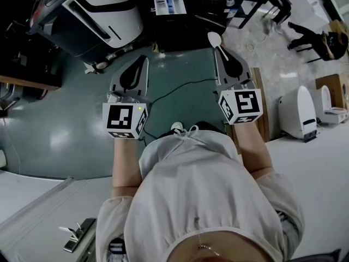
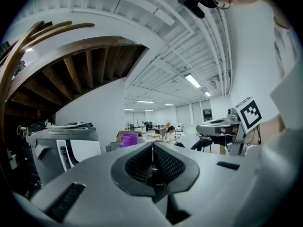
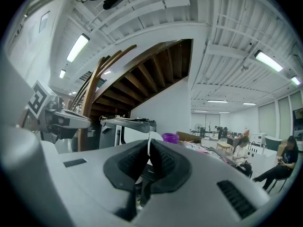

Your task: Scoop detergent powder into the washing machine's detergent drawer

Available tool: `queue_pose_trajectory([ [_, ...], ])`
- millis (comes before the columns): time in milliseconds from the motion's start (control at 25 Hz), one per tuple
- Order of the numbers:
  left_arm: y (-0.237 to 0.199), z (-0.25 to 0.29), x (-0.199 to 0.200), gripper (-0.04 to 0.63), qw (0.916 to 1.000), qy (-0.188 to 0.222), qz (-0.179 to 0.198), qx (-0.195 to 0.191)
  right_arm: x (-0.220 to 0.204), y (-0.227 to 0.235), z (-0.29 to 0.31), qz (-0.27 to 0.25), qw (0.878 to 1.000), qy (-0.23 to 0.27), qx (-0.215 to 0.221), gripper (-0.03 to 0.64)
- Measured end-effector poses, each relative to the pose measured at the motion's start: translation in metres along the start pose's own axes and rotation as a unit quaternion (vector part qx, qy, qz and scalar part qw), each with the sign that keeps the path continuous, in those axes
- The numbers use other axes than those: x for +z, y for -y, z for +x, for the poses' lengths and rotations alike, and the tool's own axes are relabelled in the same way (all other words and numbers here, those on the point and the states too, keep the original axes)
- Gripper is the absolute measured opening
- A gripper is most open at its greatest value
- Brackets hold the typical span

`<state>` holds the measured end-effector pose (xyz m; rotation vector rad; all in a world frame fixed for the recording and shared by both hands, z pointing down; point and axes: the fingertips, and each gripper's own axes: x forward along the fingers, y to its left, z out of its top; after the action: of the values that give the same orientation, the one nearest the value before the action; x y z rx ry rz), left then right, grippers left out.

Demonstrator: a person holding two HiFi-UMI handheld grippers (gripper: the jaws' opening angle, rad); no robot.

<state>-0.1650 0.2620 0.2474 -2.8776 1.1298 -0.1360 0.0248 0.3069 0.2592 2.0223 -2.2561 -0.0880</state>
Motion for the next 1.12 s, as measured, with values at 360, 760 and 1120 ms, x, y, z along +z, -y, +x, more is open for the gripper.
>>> queue_pose_trajectory([
  [360,-0.041,0.032,-0.005,0.026,1.0000,-0.005,0.002,0.005,-0.009,0.008,0.053,0.007,1.000,-0.009,-0.001,0.008],
  [760,-0.077,0.142,-0.008,0.026,0.9990,-0.018,0.005,0.040,-0.022,0.077,0.166,0.021,0.999,-0.007,0.034,0.008],
  [1120,-0.110,0.281,0.020,0.026,0.9970,-0.005,0.006,0.077,-0.008,0.163,0.289,0.010,0.996,-0.003,0.086,0.008],
])
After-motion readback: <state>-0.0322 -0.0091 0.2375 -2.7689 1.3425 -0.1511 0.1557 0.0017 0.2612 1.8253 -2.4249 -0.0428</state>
